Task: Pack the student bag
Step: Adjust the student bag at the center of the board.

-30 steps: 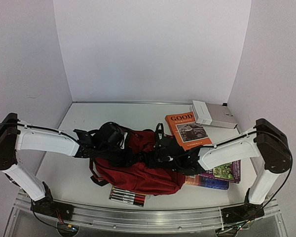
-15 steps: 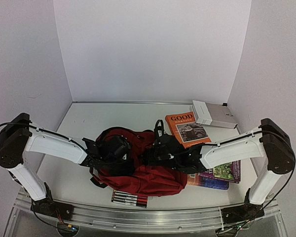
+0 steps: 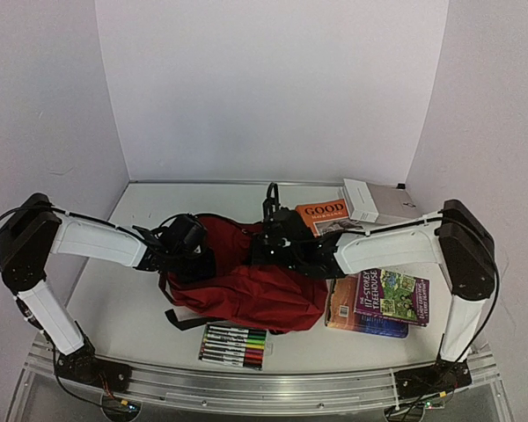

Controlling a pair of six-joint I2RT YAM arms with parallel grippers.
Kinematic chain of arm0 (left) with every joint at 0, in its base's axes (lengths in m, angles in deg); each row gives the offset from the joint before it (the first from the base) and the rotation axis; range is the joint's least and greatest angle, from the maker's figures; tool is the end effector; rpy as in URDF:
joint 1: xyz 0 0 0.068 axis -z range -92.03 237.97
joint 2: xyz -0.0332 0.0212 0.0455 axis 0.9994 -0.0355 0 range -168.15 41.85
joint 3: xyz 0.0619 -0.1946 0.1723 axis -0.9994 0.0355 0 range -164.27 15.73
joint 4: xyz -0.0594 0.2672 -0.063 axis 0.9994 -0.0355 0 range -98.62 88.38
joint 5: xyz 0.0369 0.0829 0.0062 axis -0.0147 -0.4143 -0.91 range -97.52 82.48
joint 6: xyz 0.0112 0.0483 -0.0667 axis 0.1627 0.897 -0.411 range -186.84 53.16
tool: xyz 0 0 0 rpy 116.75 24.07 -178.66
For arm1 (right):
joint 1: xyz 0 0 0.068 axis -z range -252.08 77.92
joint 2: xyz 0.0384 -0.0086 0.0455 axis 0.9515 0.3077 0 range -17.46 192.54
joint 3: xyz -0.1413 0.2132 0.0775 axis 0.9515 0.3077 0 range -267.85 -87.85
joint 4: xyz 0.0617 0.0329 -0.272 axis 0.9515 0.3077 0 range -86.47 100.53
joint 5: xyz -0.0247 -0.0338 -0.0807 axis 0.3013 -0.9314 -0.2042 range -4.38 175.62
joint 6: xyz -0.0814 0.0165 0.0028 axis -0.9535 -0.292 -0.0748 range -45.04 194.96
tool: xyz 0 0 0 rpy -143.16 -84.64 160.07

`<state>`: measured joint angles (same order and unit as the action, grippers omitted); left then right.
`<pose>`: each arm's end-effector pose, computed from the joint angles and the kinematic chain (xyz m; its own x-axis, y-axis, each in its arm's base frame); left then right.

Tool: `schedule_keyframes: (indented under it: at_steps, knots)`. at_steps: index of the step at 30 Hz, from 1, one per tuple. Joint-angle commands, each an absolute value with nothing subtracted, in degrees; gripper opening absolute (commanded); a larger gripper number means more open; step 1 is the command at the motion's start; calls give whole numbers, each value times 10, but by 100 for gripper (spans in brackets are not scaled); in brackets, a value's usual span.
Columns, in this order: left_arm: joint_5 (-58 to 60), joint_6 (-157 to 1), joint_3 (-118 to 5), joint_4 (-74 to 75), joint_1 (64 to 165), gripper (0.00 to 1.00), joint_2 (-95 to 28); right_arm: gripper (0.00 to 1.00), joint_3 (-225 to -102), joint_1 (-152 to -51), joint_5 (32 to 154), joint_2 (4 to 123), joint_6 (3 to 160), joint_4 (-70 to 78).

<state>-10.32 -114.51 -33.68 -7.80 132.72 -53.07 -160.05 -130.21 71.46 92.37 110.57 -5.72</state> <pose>0.2596 -0.2523 0.1084 -0.8792 -0.1683 -0.4458 0.0470 0.9004 -0.4325 0.2694 0.3996 0.1731 -0.6173 0.0761 -0.7830 -0.4310 0.7999 0.4176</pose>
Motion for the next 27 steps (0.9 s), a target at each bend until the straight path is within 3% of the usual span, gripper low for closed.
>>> schedule_keyframes:
  at_steps: [1,3,6,9,10,12,14,19,27]
  knots:
    - [-89,-1094,-368,-63,1288,4,-536,4,-1661,-1269,759,934,1037,-100]
    - [-83,-1091,-380,-75,1276,6,-532,15,-1660,-1269,783,921,1012,-99]
    - [-77,-1088,-384,-95,1273,19,-506,38,-1638,-1269,805,880,991,-85]
    - [-44,-1094,-366,-113,1273,36,-459,58,-1595,-1270,833,832,997,-62]
    - [-23,-1096,-353,-116,1273,46,-439,65,-1579,-1270,845,809,1007,-52]
    - [19,-1100,-327,-121,1274,62,-399,72,-1543,-1273,885,777,1029,-41]
    - [53,-1109,-302,-132,1275,72,-361,78,-1506,-1280,914,742,1061,-35]
    - [85,-1131,-248,-176,1276,80,-266,77,-1412,-1304,987,707,1150,-32]
    - [60,-1150,-225,-234,1276,84,-189,56,-1288,-1335,1055,688,1288,-96]
